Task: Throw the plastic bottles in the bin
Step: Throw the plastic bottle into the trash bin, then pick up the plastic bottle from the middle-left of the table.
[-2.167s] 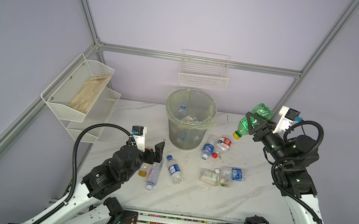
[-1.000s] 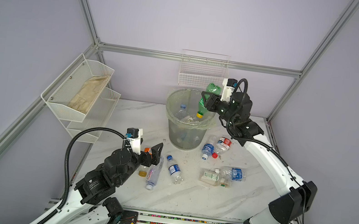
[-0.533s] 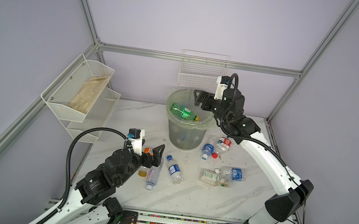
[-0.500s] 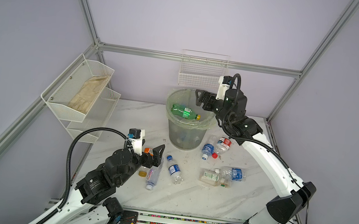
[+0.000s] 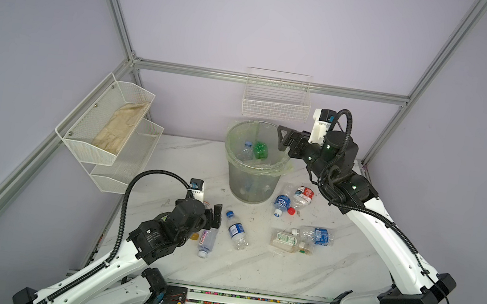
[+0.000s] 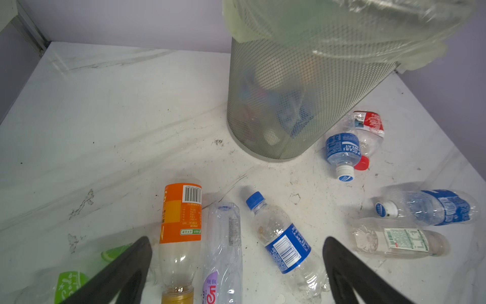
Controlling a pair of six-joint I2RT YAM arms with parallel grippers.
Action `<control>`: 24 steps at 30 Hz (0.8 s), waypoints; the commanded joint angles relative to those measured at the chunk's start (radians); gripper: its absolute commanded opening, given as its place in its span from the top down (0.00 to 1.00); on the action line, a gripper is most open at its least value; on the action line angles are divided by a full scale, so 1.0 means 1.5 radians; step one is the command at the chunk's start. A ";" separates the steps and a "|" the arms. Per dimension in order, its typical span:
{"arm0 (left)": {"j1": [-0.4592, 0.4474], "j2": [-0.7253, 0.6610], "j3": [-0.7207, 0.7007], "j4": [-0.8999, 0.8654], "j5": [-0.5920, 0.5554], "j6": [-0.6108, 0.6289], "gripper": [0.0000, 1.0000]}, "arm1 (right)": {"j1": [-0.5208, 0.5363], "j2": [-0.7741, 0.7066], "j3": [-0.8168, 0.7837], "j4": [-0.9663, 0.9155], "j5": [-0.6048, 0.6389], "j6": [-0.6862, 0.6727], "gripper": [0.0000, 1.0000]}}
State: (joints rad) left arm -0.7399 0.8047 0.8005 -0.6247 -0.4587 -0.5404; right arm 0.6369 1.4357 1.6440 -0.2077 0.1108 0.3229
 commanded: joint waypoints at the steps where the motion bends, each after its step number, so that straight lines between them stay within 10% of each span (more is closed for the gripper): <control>1: 0.010 0.002 0.005 -0.011 -0.028 -0.043 0.00 | -0.001 -0.018 -0.013 -0.001 -0.011 -0.012 0.03; 18: 0.221 -0.068 -0.097 -0.167 -0.095 -0.468 0.00 | -0.001 -0.038 -0.085 -0.004 0.013 0.009 0.03; 24: 0.289 0.040 -0.071 -0.244 -0.029 -0.607 0.00 | -0.001 -0.064 -0.102 -0.005 0.024 0.014 0.03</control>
State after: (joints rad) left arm -0.3389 0.7887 0.6918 -0.9161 -0.5446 -1.2831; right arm 0.6369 1.3739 1.4990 -0.2188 0.1200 0.3321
